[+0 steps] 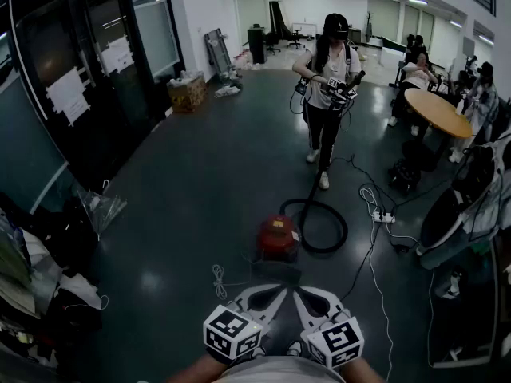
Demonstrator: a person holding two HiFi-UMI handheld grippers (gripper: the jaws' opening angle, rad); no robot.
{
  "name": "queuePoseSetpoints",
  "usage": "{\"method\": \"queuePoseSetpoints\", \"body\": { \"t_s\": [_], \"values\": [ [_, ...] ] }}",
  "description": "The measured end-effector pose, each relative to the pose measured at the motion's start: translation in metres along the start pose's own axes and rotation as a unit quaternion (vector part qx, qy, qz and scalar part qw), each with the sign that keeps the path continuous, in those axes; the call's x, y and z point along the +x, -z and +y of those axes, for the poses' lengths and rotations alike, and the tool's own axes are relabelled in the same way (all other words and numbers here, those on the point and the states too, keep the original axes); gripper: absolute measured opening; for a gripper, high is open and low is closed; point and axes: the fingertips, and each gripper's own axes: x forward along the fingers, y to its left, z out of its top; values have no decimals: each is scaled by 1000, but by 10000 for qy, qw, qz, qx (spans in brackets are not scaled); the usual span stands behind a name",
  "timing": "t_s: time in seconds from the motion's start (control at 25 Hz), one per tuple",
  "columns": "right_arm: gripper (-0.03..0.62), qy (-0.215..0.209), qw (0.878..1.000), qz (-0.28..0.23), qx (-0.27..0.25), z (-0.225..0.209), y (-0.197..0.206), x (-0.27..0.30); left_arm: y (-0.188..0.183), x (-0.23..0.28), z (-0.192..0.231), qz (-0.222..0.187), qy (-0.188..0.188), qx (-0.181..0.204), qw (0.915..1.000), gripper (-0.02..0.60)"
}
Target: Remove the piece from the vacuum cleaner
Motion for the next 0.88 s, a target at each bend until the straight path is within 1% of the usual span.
{"method": "queuePoseSetpoints", "body": {
  "t_s": [0.44,0.88],
  "values": [
    [12,40,10000,-3,37,0,4,-5,7,0,-5,44,18,3,10000,6],
    [14,-129,9996,-153,192,1,6,-7,16,0,-5,44,-83,36,9999,6]
  ]
}}
